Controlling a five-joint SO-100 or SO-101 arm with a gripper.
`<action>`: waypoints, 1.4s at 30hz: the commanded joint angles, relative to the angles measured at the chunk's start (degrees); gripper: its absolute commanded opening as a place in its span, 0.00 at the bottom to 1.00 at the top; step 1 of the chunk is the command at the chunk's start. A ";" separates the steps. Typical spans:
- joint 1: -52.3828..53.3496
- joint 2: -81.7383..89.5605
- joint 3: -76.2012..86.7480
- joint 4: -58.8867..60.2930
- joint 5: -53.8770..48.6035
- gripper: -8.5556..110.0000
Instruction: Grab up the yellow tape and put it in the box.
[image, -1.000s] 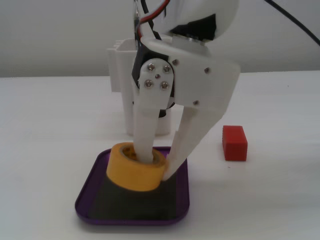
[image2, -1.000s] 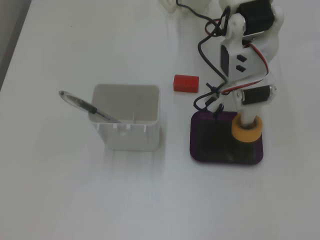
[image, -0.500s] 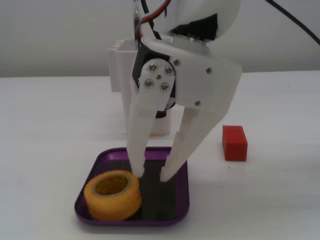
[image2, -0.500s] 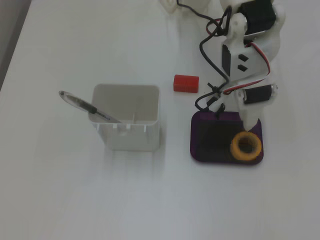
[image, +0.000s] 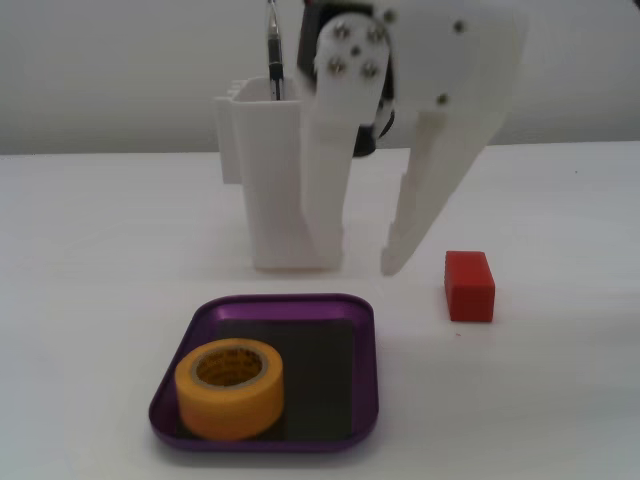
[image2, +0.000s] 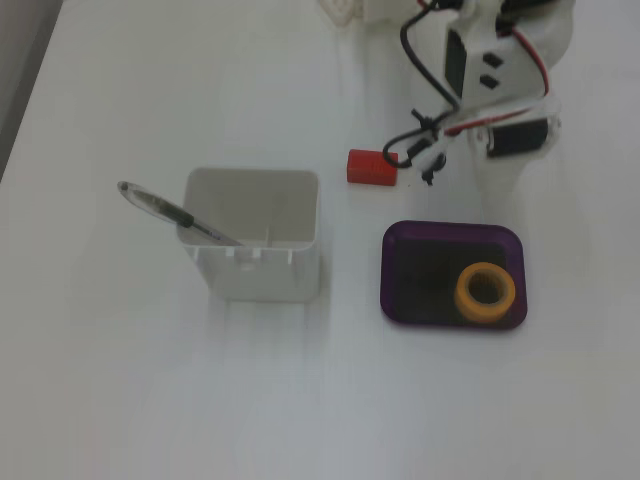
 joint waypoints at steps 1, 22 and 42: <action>-0.18 10.55 -4.39 7.56 -0.09 0.13; 4.75 73.30 56.34 0.62 -3.87 0.13; 15.29 117.60 112.94 -21.09 -5.63 0.13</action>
